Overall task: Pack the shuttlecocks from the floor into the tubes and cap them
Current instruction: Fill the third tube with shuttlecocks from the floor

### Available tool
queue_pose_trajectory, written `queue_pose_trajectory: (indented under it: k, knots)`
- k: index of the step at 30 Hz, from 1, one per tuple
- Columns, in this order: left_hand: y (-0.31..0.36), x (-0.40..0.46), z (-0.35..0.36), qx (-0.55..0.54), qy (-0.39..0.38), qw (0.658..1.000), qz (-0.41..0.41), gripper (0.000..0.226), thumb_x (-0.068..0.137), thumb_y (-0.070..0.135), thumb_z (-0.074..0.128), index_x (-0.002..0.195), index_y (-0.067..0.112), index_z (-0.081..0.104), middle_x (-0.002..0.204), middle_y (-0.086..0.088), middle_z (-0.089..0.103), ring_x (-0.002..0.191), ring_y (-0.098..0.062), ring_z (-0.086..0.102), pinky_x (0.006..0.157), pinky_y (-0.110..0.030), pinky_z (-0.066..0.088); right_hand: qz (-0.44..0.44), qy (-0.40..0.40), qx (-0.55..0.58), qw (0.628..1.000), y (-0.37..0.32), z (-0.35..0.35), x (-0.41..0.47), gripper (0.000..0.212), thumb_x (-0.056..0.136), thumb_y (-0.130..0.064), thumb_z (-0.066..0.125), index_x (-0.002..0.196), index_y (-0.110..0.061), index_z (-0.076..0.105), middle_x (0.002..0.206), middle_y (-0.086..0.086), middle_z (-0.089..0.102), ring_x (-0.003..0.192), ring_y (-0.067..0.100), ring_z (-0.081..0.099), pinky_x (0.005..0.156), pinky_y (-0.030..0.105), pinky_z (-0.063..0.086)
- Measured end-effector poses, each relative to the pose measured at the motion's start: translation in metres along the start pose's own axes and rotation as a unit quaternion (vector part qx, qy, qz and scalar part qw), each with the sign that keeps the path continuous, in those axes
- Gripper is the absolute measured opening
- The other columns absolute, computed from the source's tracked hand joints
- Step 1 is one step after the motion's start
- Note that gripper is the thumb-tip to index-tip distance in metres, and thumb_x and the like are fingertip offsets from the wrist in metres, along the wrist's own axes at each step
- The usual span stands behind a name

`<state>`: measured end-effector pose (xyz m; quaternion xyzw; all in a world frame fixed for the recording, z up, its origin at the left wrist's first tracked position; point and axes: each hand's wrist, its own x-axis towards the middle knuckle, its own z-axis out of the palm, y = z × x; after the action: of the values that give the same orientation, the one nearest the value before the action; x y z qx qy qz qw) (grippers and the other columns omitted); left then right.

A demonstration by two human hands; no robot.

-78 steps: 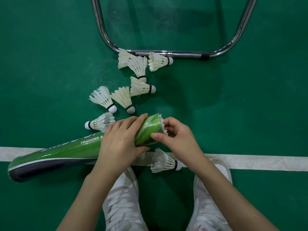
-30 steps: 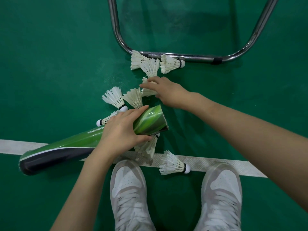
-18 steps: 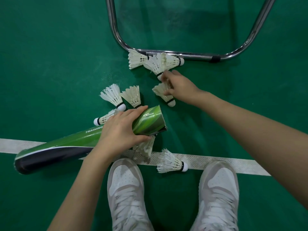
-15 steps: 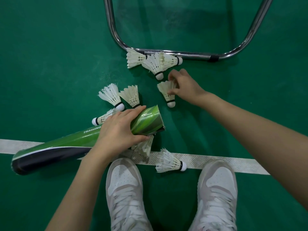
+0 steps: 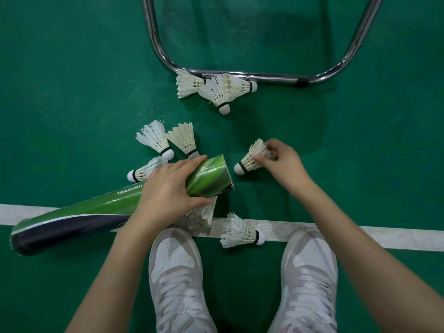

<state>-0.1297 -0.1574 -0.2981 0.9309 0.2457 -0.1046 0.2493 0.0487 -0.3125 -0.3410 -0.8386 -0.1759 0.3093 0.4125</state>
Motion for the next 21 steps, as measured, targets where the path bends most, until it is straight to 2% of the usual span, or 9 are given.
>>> queue_pose_trajectory:
  k: [3, 5, 10, 17, 19, 21]
  knots:
    - [0.000, 0.000, 0.000, 0.000, 0.001, 1.000, 0.002, 0.088, 0.066, 0.054, 0.072, 0.140, 0.042, 0.026, 0.132, 0.012, 0.048, 0.117, -0.015, 0.042, 0.092, -0.033, 0.031, -0.007, 0.024, 0.052, 0.998, -0.007, 0.002, -0.026, 0.010, 0.086, -0.017, 0.064, 0.091, -0.013, 0.056, 0.081, -0.007, 0.065, 0.071, 0.002, 0.058, 0.066, 0.013, 0.044]
    - [0.000, 0.000, 0.001, 0.000, 0.000, 1.000, 0.001, 0.088, 0.066, 0.054, 0.072, 0.140, 0.042, 0.025, 0.132, 0.012, 0.048, 0.117, -0.015, 0.042, 0.092, -0.033, 0.032, -0.010, 0.038, 0.084, 0.996, -0.013, 0.003, -0.043, 0.010, 0.088, -0.020, 0.062, 0.093, -0.012, 0.057, 0.085, -0.007, 0.067, 0.074, 0.001, 0.059, 0.065, 0.008, 0.043]
    - [-0.001, 0.000, 0.004, 0.009, -0.002, 1.000, 0.006, 0.089, 0.065, 0.054, 0.072, 0.140, 0.041, 0.026, 0.135, 0.011, 0.047, 0.119, -0.016, 0.042, 0.095, -0.035, 0.034, -0.041, 0.039, 0.127, 0.990, -0.028, 0.014, -0.067, 0.010, 0.089, -0.023, 0.060, 0.095, -0.014, 0.061, 0.091, -0.007, 0.068, 0.087, 0.005, 0.061, 0.078, 0.016, 0.047]
    - [-0.001, -0.005, 0.006, 0.023, 0.011, 1.000, 0.013, 0.088, 0.066, 0.054, 0.072, 0.140, 0.041, 0.026, 0.135, 0.012, 0.046, 0.119, -0.016, 0.042, 0.093, -0.034, 0.033, -0.030, -0.025, 0.173, 0.984, -0.038, 0.041, -0.076, 0.008, 0.090, -0.023, 0.058, 0.094, -0.018, 0.063, 0.088, -0.008, 0.066, 0.088, 0.007, 0.060, 0.082, 0.023, 0.048]
    - [-0.001, -0.004, 0.005, 0.023, 0.015, 1.000, 0.014, 0.087, 0.066, 0.054, 0.071, 0.140, 0.041, 0.026, 0.135, 0.012, 0.046, 0.119, -0.015, 0.043, 0.093, -0.035, 0.033, -0.017, -0.029, 0.198, 0.980, -0.038, 0.043, -0.078, 0.010, 0.086, -0.022, 0.064, 0.095, -0.017, 0.065, 0.089, -0.008, 0.067, 0.088, 0.007, 0.060, 0.082, 0.021, 0.048]
    - [0.000, -0.005, 0.005, 0.022, 0.018, 0.999, 0.019, 0.087, 0.066, 0.054, 0.071, 0.140, 0.040, 0.027, 0.135, 0.011, 0.047, 0.118, -0.016, 0.043, 0.093, -0.035, 0.034, -0.007, -0.023, 0.178, 0.984, -0.036, 0.047, -0.078, 0.018, 0.078, -0.028, 0.072, 0.094, -0.022, 0.064, 0.088, -0.010, 0.068, 0.089, 0.007, 0.060, 0.083, 0.023, 0.048]
